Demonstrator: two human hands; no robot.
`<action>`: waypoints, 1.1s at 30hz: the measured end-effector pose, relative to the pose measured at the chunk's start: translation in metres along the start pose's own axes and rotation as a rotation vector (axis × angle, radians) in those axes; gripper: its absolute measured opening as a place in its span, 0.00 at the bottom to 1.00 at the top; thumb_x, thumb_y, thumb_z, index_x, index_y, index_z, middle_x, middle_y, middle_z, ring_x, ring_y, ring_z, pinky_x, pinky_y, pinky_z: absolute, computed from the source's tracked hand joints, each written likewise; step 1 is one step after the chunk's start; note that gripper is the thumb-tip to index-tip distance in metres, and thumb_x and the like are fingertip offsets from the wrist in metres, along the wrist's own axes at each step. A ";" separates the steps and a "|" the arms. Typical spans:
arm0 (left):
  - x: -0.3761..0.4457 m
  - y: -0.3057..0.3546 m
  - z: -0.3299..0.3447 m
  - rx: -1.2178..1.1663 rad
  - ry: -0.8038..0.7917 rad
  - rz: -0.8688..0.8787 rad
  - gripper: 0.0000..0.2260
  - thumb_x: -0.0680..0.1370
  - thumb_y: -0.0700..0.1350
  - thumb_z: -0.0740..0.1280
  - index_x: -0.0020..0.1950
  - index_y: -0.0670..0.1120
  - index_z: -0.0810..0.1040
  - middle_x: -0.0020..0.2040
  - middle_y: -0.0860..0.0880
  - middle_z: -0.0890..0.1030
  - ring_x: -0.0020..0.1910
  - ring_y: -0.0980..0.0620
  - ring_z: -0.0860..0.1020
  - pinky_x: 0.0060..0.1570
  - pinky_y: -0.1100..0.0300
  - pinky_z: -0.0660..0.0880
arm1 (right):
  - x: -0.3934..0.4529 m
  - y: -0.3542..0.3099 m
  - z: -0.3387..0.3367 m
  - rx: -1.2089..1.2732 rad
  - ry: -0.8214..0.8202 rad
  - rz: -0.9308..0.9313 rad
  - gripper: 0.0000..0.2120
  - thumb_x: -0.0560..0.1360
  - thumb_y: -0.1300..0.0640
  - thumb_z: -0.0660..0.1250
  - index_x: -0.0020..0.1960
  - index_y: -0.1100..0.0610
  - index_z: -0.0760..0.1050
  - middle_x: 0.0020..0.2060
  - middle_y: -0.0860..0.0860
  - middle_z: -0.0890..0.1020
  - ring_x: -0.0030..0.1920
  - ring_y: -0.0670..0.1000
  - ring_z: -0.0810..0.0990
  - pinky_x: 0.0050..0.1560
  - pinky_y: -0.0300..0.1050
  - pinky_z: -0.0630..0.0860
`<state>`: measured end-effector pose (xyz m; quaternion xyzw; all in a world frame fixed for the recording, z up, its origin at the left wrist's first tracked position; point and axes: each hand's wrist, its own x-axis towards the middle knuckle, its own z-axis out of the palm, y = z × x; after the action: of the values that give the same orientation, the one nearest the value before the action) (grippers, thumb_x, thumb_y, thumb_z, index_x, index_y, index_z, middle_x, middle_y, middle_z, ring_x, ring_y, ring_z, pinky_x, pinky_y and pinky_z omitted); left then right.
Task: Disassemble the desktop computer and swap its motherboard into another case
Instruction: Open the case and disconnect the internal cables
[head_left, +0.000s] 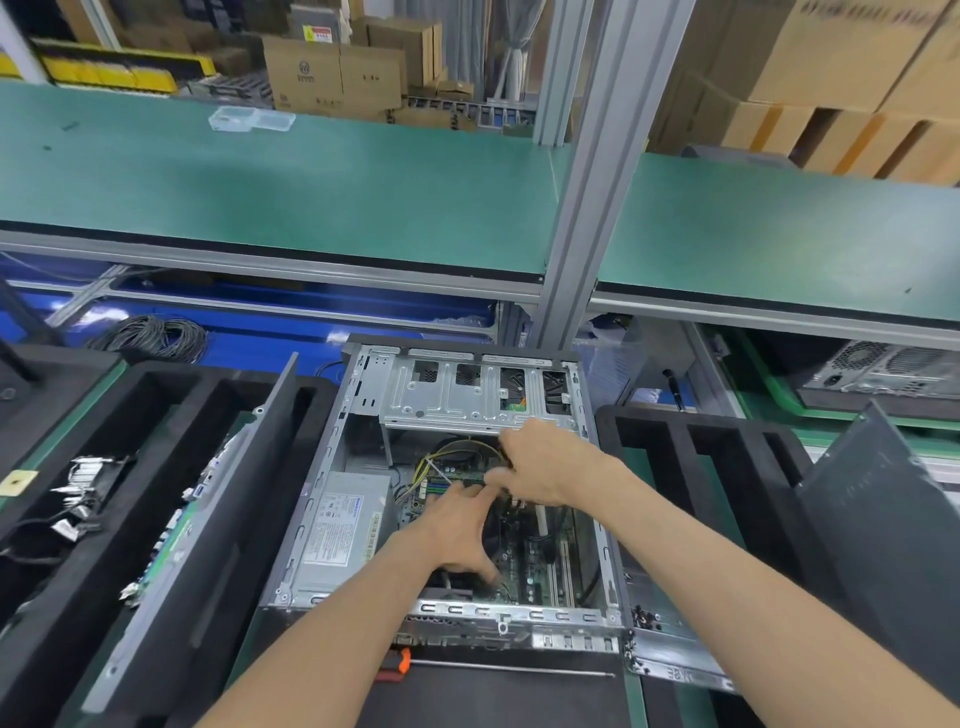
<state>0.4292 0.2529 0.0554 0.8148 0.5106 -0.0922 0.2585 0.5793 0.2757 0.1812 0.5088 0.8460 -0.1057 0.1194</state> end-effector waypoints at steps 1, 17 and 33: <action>0.000 0.001 -0.001 0.015 0.005 -0.006 0.50 0.61 0.63 0.79 0.75 0.48 0.59 0.70 0.45 0.70 0.68 0.42 0.66 0.64 0.41 0.67 | 0.001 0.004 -0.001 0.030 -0.004 0.066 0.18 0.80 0.47 0.64 0.40 0.61 0.71 0.34 0.55 0.73 0.38 0.59 0.75 0.38 0.50 0.75; 0.000 0.001 0.002 0.004 0.002 -0.035 0.53 0.61 0.61 0.78 0.78 0.47 0.55 0.73 0.47 0.66 0.71 0.41 0.61 0.67 0.40 0.65 | -0.001 0.007 -0.001 0.040 -0.022 0.050 0.19 0.79 0.51 0.65 0.34 0.56 0.64 0.32 0.53 0.69 0.38 0.58 0.73 0.37 0.47 0.71; -0.001 0.002 0.002 -0.003 0.017 -0.029 0.51 0.62 0.60 0.79 0.77 0.47 0.57 0.72 0.47 0.67 0.70 0.42 0.62 0.67 0.40 0.65 | 0.005 -0.002 0.000 0.005 -0.021 0.105 0.15 0.80 0.50 0.64 0.44 0.62 0.74 0.43 0.59 0.77 0.40 0.58 0.77 0.34 0.44 0.69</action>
<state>0.4305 0.2505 0.0546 0.8077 0.5247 -0.0885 0.2539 0.5750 0.2789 0.1802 0.5516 0.8166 -0.1065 0.1324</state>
